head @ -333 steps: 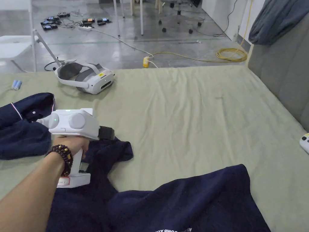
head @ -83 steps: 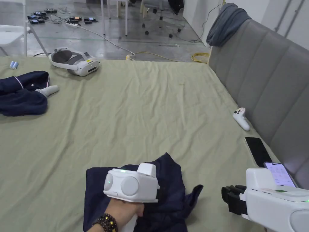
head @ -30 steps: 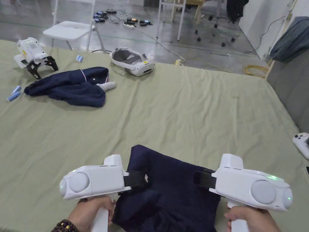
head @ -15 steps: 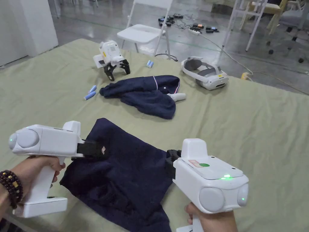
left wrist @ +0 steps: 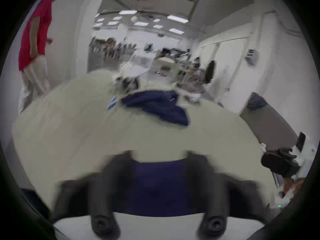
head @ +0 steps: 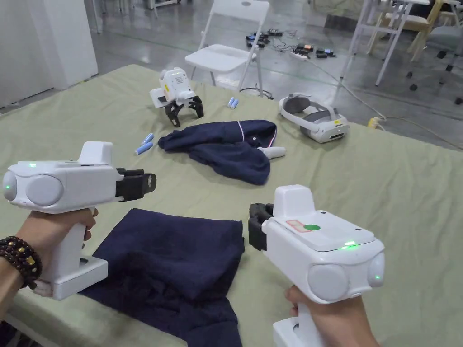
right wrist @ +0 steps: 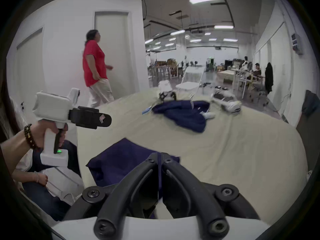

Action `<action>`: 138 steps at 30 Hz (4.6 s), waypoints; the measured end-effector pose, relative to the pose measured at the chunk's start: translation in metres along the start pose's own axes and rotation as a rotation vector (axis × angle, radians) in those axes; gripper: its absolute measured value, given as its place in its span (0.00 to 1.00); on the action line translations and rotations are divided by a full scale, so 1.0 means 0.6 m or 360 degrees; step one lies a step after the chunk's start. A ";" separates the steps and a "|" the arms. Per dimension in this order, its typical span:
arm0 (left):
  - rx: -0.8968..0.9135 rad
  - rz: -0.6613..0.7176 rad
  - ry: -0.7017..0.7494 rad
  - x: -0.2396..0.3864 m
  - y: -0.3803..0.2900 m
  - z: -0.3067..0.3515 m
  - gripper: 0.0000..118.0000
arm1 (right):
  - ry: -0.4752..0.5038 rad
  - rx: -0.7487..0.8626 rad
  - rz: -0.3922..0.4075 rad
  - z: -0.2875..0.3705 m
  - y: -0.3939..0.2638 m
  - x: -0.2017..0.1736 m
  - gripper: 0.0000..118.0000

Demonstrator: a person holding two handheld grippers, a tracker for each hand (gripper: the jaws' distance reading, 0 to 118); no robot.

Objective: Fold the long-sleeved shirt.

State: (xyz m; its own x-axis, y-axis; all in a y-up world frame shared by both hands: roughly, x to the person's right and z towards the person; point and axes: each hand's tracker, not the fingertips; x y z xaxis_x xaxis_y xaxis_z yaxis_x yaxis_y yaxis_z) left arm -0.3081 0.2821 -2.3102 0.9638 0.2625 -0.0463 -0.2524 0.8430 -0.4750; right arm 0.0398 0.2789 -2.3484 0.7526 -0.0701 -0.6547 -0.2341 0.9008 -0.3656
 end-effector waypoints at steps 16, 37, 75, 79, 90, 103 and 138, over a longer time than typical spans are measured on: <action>0.0753 -0.0528 -0.0068 0.589 -0.095 0.073 0.03 | -0.0998 0.0599 0.0053 0.510 -0.019 0.262 0.01; 0.0704 -0.0557 0.0053 0.612 -0.273 0.108 0.03 | -0.1245 0.0539 -0.0005 0.536 -0.223 0.262 0.01; 0.0722 -0.0535 0.0030 0.598 -0.275 0.107 0.94 | -0.1226 0.0585 0.0005 0.525 -0.224 0.252 1.00; 0.0728 -0.0530 0.0026 0.602 -0.275 0.107 0.94 | -0.1233 0.0594 -0.0011 0.527 -0.226 0.256 1.00; 0.0733 -0.0524 0.0034 0.605 -0.276 0.110 0.94 | -0.1256 0.0591 -0.0004 0.528 -0.227 0.256 1.00; 0.0732 -0.0527 0.0036 0.604 -0.278 0.112 0.94 | -0.1267 0.0595 -0.0011 0.528 -0.228 0.252 1.00; 0.0730 -0.0556 0.0022 0.611 -0.274 0.112 0.94 | -0.1286 0.0601 -0.0004 0.533 -0.231 0.249 1.00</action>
State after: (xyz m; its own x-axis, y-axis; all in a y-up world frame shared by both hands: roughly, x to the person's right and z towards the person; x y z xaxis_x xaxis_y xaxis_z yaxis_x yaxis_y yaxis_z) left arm 0.0811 0.2712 -2.1901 0.9969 -0.0715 0.0316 0.0726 0.9968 -0.0344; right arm 0.3817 0.2806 -2.1840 0.9904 0.1228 0.0642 -0.1211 0.9922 -0.0305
